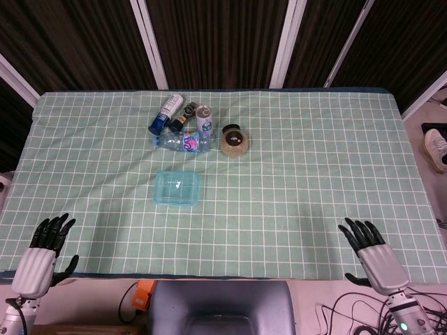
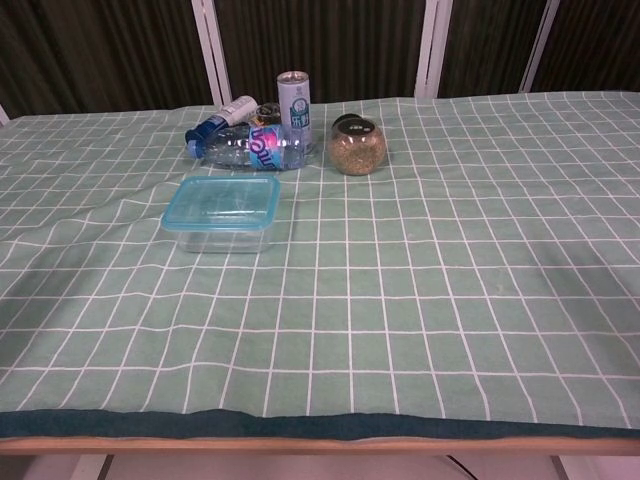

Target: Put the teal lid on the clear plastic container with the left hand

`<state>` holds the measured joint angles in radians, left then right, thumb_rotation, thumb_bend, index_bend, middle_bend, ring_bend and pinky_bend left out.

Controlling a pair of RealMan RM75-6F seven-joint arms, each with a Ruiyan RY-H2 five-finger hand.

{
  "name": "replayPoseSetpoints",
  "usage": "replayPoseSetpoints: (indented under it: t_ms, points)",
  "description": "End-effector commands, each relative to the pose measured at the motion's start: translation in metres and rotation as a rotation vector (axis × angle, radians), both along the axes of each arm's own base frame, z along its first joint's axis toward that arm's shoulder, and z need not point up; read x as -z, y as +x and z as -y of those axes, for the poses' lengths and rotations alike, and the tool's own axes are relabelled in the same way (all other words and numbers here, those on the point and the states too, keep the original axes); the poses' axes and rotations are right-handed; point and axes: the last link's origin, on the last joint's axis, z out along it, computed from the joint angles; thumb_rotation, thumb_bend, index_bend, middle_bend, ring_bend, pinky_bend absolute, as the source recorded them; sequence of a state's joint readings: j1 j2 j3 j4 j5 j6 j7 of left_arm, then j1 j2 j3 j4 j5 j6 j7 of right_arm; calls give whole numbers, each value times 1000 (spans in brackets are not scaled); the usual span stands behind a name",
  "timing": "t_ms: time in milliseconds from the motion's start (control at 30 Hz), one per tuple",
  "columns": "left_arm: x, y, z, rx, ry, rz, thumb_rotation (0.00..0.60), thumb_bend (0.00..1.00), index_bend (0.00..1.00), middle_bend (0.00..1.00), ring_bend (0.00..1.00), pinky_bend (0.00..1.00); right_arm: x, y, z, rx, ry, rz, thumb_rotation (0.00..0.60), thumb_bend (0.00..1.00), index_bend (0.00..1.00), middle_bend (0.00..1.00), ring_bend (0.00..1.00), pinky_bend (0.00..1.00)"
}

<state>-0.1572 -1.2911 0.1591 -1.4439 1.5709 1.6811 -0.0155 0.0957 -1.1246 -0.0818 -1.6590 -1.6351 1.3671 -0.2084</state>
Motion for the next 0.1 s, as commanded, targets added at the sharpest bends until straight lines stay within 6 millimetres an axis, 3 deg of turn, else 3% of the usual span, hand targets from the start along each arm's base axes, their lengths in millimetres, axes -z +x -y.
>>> replayPoseSetpoints:
  t_ms: [33, 100]
  points:
    - [-1, -3, 0, -7, 3, -25, 600, 365, 0, 0, 0, 6, -2, -1, -1, 2, -5, 0, 600, 217, 0, 0, 0, 0]
    - [0, -2, -1, -10, 7, -32, 600, 365, 0, 0, 0, 6, -3, -2, -1, 6, -6, 2, 600, 217, 0, 0, 0, 0]
